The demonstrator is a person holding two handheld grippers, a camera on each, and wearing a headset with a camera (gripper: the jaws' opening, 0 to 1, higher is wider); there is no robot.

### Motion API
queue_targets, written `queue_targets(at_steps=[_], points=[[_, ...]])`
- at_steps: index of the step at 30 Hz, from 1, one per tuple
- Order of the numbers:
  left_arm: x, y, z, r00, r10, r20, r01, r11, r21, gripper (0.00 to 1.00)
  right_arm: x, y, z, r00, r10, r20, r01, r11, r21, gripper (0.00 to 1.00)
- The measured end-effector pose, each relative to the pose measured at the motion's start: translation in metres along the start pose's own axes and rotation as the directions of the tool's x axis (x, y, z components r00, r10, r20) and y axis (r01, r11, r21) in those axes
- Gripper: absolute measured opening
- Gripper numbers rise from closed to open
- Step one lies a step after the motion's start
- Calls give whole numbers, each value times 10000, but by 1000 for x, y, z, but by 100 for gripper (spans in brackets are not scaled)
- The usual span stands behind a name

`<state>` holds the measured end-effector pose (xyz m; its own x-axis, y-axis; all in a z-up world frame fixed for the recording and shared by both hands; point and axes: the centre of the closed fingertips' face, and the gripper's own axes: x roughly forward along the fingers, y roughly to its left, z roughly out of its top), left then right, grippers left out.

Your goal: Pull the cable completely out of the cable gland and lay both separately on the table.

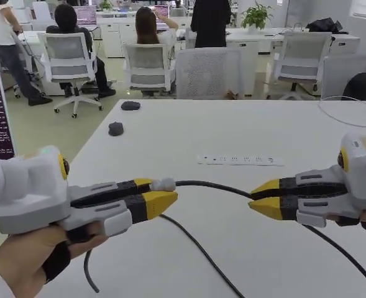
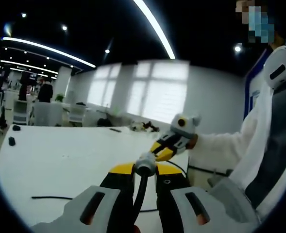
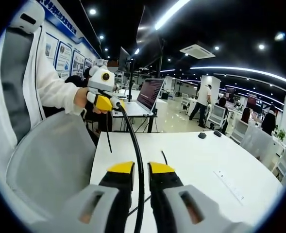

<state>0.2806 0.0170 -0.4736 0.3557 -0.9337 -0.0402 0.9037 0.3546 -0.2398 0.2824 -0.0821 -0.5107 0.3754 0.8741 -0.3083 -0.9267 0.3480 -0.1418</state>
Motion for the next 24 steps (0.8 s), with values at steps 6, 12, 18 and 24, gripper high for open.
queue_targets(at_steps=[6,12,18,24], points=[[7,3,-7,9994,72,-328,-74,9999,-77,16,4,10,18,9996,165,219,-155,9988,-459,15],[16,6,-13,9966,265,-776,-265,9996,7,16,18,21,31,9994,282,213,-259,9941,-1052,16],[26,0,-19,9938,89,-1108,-79,9999,100,16,30,23,31,9994,345,-69,-351,9871,-1560,18],[32,-8,-23,9921,-255,-1228,266,9996,73,16,40,24,28,9983,509,-275,-551,9815,-1836,14]])
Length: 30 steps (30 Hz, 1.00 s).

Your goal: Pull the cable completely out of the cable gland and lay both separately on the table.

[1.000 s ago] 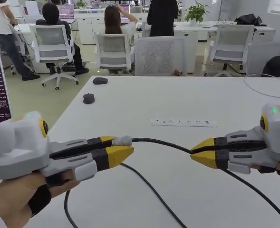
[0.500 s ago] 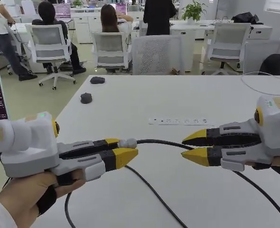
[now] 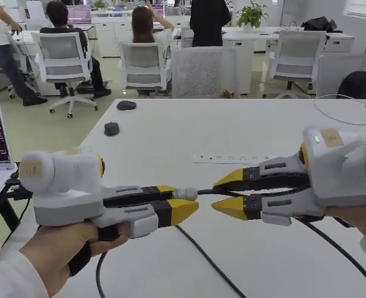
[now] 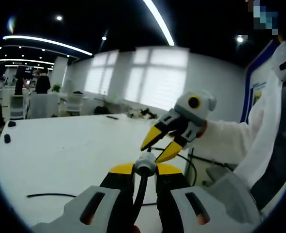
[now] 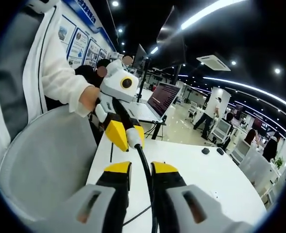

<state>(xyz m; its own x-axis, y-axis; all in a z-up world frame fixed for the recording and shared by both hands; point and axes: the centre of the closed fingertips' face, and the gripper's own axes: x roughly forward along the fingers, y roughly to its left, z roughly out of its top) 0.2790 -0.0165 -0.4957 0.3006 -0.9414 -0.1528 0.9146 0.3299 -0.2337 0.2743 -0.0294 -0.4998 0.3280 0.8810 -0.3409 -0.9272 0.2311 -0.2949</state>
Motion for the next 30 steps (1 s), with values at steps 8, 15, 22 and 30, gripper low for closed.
queue_targets(at_steps=[8,15,22,30], points=[[1,-2,-3,9999,-91,-79,91,10000,21,17,4,2,-2,9996,268,103,-266,9994,-199,4],[1,-1,-1,9999,-113,33,114,9999,-58,17,3,2,0,9991,297,308,-293,9995,-124,3],[-9,5,-3,10000,28,19,-28,9999,-121,17,-5,-4,-8,9995,96,290,-99,9999,73,3],[-24,12,1,9991,299,288,-290,9990,-331,16,-20,-14,-26,9994,-295,175,285,9979,586,3]])
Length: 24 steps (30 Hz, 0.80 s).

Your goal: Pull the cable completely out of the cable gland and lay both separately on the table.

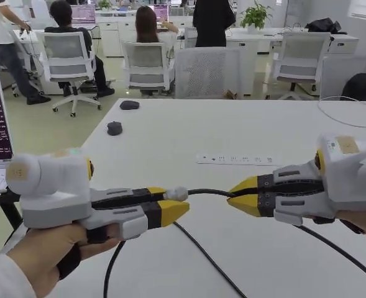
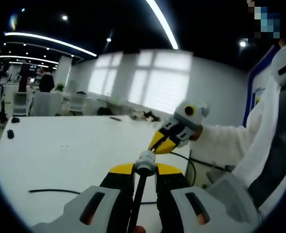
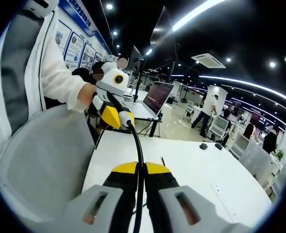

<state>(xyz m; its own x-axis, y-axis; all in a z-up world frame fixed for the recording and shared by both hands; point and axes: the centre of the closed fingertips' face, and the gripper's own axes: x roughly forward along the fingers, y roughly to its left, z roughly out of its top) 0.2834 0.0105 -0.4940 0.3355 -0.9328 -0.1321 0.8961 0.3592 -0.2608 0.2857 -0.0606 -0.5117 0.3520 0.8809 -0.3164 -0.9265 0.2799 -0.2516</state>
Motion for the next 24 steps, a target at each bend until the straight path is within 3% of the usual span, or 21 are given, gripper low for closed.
queue_targets(at_steps=[12,24], points=[[-13,8,6,9993,341,118,-342,9994,26,16,-16,-8,-32,9981,-444,-422,474,9961,746,3],[-9,8,5,9993,357,56,-357,9994,50,17,-13,-7,-40,9973,-416,-605,494,9898,1339,4]])
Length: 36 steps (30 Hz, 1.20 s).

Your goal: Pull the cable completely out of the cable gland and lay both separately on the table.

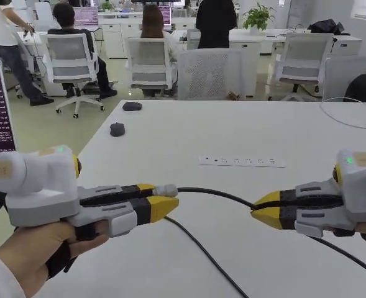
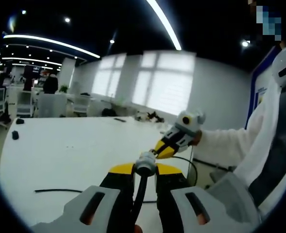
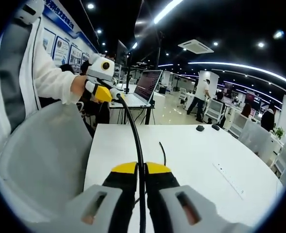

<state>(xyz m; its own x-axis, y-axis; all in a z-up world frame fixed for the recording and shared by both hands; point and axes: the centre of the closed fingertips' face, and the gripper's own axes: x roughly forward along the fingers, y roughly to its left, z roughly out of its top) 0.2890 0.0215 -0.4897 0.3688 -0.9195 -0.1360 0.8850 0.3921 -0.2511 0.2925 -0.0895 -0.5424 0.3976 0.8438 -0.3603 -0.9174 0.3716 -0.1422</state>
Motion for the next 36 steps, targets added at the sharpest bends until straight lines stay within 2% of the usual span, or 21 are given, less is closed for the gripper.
queue_targets(at_steps=[5,11,17,21,26,29,32,36], points=[[1,4,-2,9998,125,-122,-125,9999,-22,17,1,3,10,9999,-40,105,41,10000,-41,14],[10,5,-8,9989,157,-443,-154,9998,80,16,9,10,26,9999,-26,141,34,9985,-549,25],[16,1,-10,9985,6,-541,-2,10000,78,17,26,21,41,9994,311,142,-294,9937,-1080,27],[17,-3,-12,9976,-230,-648,237,9997,96,17,38,24,48,9988,465,133,-442,9893,-1387,27],[13,-9,-13,9949,-613,-803,638,9975,297,17,55,37,60,9958,917,37,-893,9774,-1916,26],[8,-9,-14,9937,-756,-829,783,9965,299,17,63,42,65,9945,1052,25,-1026,9745,-1997,24],[4,-9,-15,9923,-907,-846,930,9954,241,17,69,46,67,9941,1080,-45,-1066,9729,-2053,19],[-1,-12,-20,9872,-1250,-986,1275,9916,194,17,75,52,70,9934,1143,-130,-1144,9699,-2149,9]])
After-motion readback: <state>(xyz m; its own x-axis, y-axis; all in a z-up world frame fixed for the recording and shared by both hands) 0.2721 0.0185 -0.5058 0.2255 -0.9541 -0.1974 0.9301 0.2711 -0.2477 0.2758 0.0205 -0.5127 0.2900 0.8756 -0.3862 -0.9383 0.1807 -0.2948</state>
